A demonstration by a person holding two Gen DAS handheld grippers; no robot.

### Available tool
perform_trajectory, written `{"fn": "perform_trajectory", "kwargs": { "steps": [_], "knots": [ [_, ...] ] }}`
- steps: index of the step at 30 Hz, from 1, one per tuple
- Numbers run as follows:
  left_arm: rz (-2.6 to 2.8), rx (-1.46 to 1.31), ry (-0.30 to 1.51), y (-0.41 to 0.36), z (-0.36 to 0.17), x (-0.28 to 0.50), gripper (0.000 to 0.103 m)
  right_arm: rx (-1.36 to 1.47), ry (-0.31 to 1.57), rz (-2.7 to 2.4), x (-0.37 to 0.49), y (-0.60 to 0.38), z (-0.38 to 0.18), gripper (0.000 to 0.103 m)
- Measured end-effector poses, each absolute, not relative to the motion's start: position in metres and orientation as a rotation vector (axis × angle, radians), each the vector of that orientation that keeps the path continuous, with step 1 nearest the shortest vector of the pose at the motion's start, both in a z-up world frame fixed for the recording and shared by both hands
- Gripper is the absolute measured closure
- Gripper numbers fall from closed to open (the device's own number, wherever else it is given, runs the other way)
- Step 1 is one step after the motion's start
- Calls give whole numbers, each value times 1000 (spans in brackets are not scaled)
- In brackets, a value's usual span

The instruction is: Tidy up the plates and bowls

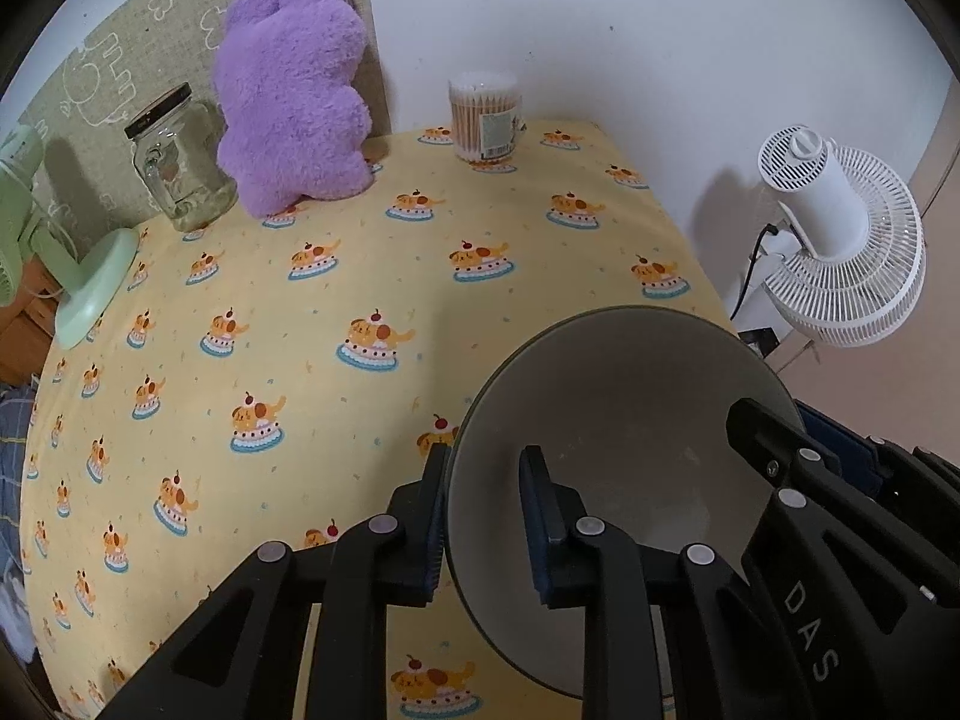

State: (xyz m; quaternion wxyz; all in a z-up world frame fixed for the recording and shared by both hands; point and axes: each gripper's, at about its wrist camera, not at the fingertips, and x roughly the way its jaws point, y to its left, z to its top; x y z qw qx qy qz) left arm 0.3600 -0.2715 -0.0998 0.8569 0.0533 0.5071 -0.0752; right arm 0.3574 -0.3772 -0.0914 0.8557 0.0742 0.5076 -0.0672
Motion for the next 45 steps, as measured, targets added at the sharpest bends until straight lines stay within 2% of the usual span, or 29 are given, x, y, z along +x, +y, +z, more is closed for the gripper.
{"fn": "perform_trajectory", "kwargs": {
  "steps": [22, 45],
  "knots": [
    [-120, 39, 1008, -238, -45, 311, 83, 131, 1025, -98, 315, -349, -37, 79],
    [-155, 41, 944, -146, 5, 222, 83, 143, 939, -131, 219, -259, 23, 79]
  ]
}}
